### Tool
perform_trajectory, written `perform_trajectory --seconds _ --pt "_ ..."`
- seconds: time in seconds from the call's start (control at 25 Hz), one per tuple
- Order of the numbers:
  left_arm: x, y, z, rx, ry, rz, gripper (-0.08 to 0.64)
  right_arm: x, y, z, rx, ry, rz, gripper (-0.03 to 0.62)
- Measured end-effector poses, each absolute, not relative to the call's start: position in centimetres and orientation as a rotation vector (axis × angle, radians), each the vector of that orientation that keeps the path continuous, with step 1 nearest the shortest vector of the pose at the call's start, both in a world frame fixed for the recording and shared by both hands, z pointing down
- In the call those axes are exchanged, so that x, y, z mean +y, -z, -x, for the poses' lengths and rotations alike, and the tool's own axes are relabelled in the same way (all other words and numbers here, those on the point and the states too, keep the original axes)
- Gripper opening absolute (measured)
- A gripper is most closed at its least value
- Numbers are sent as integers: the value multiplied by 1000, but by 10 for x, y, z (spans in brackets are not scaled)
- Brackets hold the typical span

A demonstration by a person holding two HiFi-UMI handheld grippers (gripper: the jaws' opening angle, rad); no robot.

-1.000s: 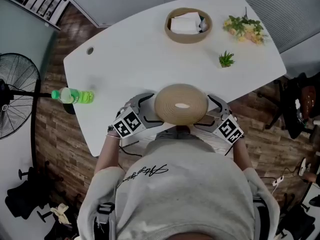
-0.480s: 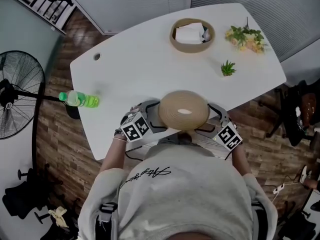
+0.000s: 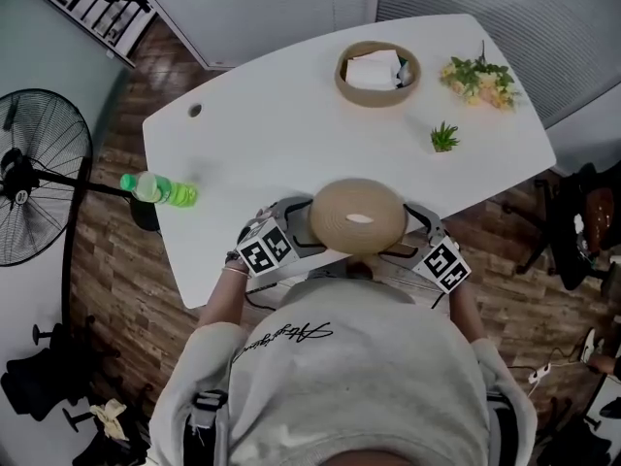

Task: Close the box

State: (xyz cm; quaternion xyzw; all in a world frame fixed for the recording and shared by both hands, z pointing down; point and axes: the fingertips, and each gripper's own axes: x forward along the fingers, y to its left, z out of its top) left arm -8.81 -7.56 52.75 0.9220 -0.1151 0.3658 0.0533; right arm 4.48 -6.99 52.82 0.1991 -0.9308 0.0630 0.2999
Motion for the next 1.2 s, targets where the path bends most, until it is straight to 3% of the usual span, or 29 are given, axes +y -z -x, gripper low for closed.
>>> perform_trajectory --seconds 1.2 --pt "-134 -437 111 -482 -906 -3024 443 -130 -450 -20 -2509 -19 -576 515"
